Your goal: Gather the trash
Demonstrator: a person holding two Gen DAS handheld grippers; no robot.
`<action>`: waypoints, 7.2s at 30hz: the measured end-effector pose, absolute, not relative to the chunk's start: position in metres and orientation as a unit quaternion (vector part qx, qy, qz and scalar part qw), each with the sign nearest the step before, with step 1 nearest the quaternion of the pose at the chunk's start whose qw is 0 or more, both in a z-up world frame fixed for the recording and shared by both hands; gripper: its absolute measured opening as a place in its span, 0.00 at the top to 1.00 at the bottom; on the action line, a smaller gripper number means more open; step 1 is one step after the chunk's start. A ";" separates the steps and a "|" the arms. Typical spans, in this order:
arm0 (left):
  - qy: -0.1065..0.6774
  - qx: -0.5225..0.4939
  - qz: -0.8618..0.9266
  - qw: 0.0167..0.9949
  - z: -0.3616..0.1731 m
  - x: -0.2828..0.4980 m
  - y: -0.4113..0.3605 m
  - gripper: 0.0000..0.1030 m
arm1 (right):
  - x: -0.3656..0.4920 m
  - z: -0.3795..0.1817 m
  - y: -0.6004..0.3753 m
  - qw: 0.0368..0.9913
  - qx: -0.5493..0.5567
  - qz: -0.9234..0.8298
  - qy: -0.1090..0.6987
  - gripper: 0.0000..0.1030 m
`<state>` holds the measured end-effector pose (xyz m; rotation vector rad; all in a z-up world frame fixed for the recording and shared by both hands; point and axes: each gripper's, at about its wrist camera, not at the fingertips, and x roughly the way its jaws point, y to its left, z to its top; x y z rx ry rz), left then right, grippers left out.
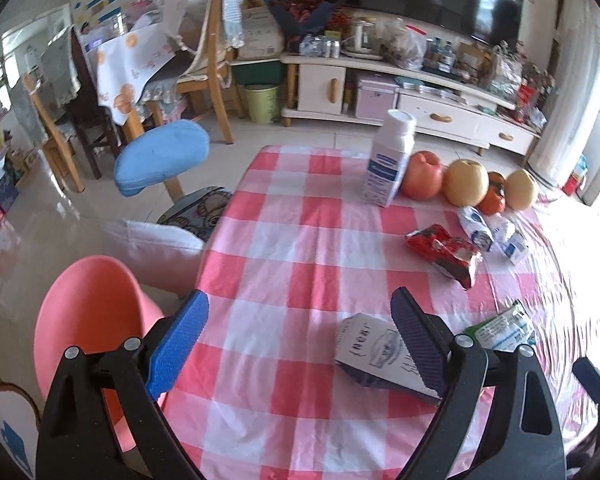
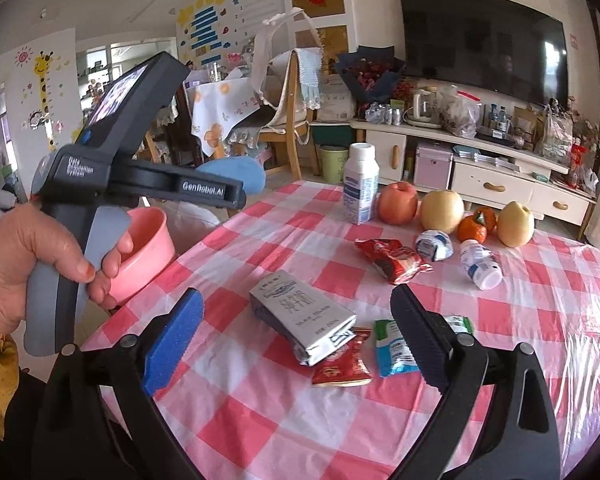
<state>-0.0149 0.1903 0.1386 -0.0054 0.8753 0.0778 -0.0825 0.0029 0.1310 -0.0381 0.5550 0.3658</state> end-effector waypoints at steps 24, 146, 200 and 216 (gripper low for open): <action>0.457 0.004 -0.046 0.888 0.124 0.002 0.115 0.11 | -0.059 0.122 -0.136 0.949 0.067 0.074 0.299 0.08; 0.555 0.037 -0.135 0.820 0.029 0.063 0.040 0.36 | 0.055 0.034 -0.196 0.893 0.028 0.094 0.438 0.51; 0.517 -0.027 -0.127 0.846 0.058 0.046 0.067 0.58 | 0.029 0.064 -0.169 0.921 0.022 0.081 0.380 0.43; 0.547 0.047 -0.101 0.830 0.012 0.054 0.051 0.38 | 0.005 0.071 -0.135 0.923 -0.001 0.091 0.373 0.43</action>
